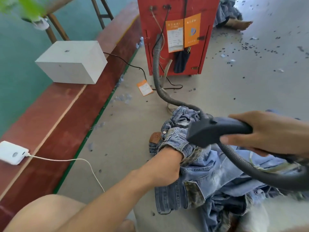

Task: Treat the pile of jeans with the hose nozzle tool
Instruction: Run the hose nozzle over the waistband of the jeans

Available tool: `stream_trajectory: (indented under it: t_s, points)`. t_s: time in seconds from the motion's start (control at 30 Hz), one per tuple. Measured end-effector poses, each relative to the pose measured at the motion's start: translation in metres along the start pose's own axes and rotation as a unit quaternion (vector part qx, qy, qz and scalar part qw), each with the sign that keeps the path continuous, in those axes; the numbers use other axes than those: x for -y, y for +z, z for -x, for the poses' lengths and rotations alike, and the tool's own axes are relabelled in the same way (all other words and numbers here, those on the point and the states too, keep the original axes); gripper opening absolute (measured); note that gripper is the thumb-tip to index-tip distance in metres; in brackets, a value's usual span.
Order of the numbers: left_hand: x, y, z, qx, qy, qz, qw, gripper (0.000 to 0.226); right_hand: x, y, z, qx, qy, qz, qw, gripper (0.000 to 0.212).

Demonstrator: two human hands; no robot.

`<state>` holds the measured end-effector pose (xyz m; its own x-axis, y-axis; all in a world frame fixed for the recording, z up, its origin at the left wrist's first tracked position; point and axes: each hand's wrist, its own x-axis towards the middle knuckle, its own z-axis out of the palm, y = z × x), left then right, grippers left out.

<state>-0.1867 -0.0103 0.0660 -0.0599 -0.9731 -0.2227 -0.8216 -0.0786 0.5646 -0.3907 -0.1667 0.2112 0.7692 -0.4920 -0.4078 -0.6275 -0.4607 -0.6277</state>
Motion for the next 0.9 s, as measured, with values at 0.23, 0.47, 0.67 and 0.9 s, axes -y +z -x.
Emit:
stream_trajectory:
  t_s: [0.23, 0.47, 0.67, 0.9]
  points:
    - [0.003, 0.012, 0.0, -0.002, 0.085, -0.295, 0.952, 0.06, -0.003, 0.026, -0.024, 0.004, -0.033, 0.009, 0.999, 0.021]
    - [0.0, 0.008, 0.002, -0.062, 0.13, -0.287, 0.947, 0.064, -0.017, 0.0, 0.0, 0.055, 0.001, 0.049, 0.997, 0.059]
    - [-0.003, 0.009, 0.002, -0.032, 0.141, -0.384, 0.912, 0.06, -0.005, 0.029, -0.024, -0.021, -0.035, 0.023, 0.999, 0.027]
    - [-0.019, 0.006, 0.011, 0.02, 0.179, -0.399, 0.899, 0.018, 0.003, 0.016, -0.011, 0.057, -0.01, 0.104, 0.993, 0.033]
